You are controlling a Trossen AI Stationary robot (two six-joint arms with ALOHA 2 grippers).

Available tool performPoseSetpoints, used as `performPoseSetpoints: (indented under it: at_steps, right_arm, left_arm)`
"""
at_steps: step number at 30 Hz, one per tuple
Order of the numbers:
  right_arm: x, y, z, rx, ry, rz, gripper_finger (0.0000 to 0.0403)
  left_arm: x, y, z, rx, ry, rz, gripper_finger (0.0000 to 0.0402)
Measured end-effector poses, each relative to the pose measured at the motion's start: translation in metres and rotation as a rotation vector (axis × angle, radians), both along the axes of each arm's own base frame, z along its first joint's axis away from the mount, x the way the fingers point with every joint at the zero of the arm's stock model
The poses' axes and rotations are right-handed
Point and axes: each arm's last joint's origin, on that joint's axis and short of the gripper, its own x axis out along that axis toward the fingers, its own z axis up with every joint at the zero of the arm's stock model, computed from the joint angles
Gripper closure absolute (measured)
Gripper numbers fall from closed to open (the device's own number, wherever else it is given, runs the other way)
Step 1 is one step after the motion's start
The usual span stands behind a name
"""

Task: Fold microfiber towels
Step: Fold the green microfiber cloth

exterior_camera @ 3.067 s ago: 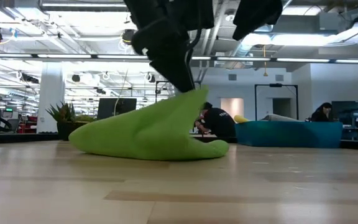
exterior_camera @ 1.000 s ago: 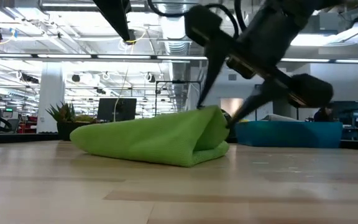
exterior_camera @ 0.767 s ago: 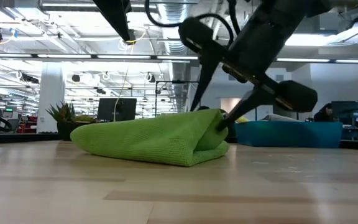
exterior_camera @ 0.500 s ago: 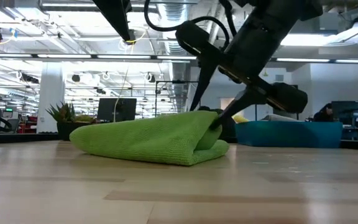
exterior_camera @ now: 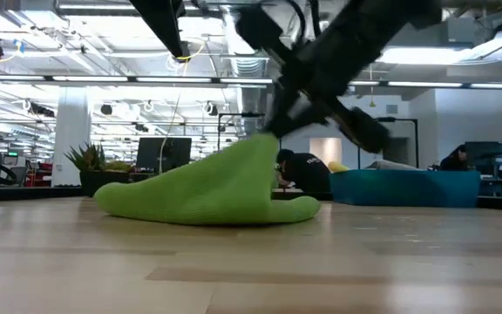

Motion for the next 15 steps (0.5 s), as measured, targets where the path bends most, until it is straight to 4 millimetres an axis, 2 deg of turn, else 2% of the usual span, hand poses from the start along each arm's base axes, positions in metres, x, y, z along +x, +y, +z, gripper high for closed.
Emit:
performPoseSetpoints:
  at_steps: [4,10,12,15]
  right_arm:
    - [0.01,0.002,0.011,-0.13,-0.114,0.118,0.0395]
    - [0.007,0.009,0.013,-0.361,-0.099,0.147,0.0398]
    - [0.002,0.014,0.011,-0.386,-0.075,0.112,0.0397]
    - [-0.009,0.018,0.003,-0.317,-0.01,0.042,0.0396]
  left_arm:
    - [0.0,0.0,0.0,0.001,0.001,-0.002,0.0274]
    - [0.0,0.0,0.0,0.001,0.001,-0.002,0.0274]
    - [0.0,0.0,0.0,0.001,0.001,-0.003,0.0274]
    - [0.0,0.0,0.0,0.001,0.001,-0.003,0.0274]
